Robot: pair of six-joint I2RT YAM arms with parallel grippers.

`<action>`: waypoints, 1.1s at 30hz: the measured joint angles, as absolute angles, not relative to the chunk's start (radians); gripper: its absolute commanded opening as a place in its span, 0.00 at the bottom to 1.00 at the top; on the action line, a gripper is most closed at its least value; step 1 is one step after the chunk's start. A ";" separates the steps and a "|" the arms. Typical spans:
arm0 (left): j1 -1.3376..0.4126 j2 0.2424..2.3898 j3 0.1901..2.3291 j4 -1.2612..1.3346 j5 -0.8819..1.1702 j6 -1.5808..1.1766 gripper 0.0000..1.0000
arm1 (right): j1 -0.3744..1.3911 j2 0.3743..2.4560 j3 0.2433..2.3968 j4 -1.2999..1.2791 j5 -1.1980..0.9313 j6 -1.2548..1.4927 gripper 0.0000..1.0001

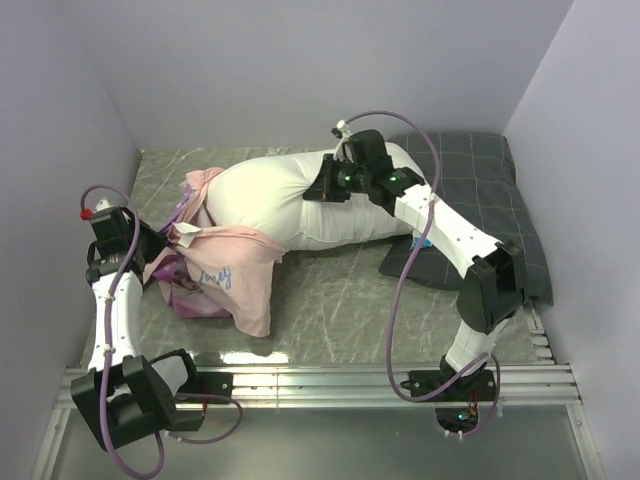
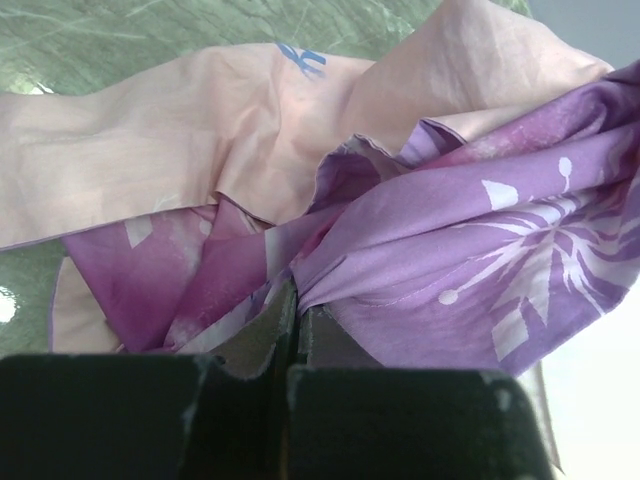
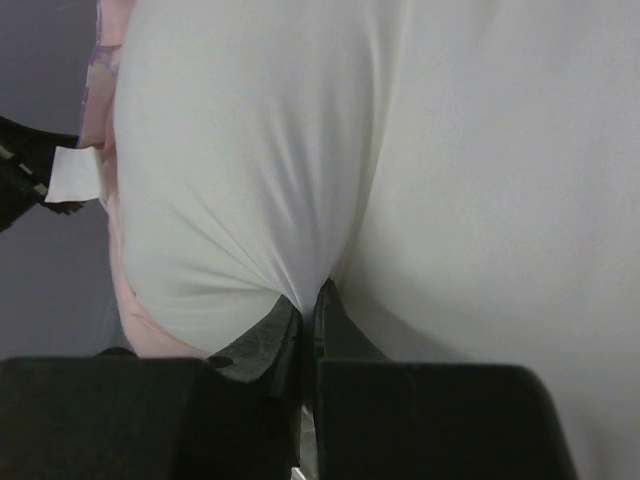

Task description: Remove the pillowcase from the pillow

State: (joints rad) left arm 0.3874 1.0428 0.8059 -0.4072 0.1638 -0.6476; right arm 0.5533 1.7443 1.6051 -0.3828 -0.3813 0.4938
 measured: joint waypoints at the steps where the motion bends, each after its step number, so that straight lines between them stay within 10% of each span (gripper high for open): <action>1: 0.388 1.043 0.806 -0.408 0.170 -0.648 0.01 | 0.537 1.734 1.585 -0.368 -0.409 0.510 0.00; 3: 0.388 1.043 0.806 -0.408 0.183 -0.647 0.07 | 0.513 1.716 1.556 -0.352 -0.443 0.532 0.00; 5: 0.388 1.042 0.809 -0.409 0.202 -0.643 0.41 | 0.500 1.704 1.547 -0.349 -0.459 0.543 0.00; 9: 0.401 1.019 0.833 -0.419 0.213 -0.622 0.75 | 0.491 1.686 1.545 -0.323 -0.450 0.550 0.00; 20: -0.082 0.963 1.195 -0.562 -0.052 -0.560 0.83 | 0.558 1.707 1.556 -0.282 -0.324 0.558 0.00; 33: -0.606 0.981 1.044 -0.710 -0.290 -0.612 0.80 | 0.580 1.844 1.710 -0.341 -0.279 0.557 0.00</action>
